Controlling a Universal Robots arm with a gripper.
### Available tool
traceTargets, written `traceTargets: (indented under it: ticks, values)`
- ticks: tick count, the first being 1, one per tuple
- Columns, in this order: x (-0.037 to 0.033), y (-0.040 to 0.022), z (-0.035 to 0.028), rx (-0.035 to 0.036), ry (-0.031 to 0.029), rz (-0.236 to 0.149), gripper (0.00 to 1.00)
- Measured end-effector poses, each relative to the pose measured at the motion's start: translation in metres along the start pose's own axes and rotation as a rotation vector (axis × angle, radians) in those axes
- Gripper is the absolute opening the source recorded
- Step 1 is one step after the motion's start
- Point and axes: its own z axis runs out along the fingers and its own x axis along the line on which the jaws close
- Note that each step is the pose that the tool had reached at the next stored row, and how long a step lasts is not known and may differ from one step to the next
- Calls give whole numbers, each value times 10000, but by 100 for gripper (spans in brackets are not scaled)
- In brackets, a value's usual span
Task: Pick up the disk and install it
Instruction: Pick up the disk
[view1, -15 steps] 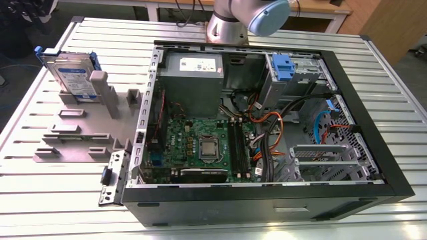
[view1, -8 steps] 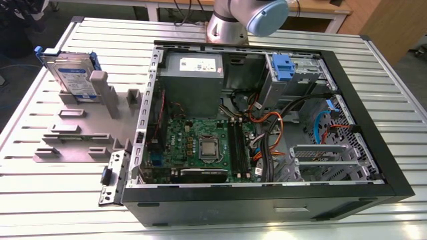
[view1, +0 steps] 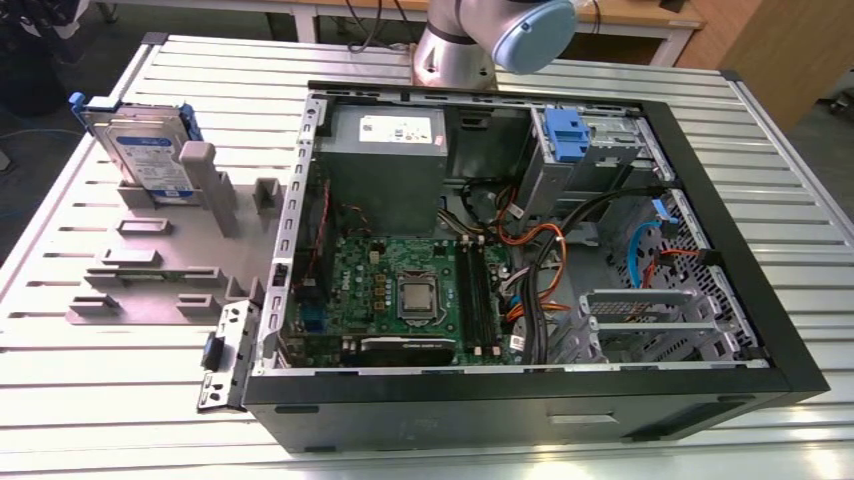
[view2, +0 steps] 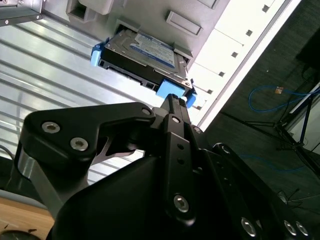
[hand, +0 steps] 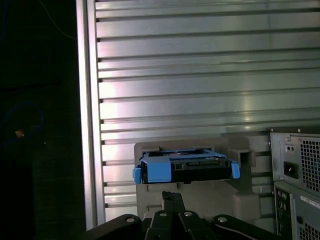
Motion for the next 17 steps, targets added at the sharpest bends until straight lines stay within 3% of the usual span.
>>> traceTargets:
  ticks: [11,17]
  values:
    - [2,0,0,0,3,-55,11]
    - [2,0,0,-8,27,-617,11]
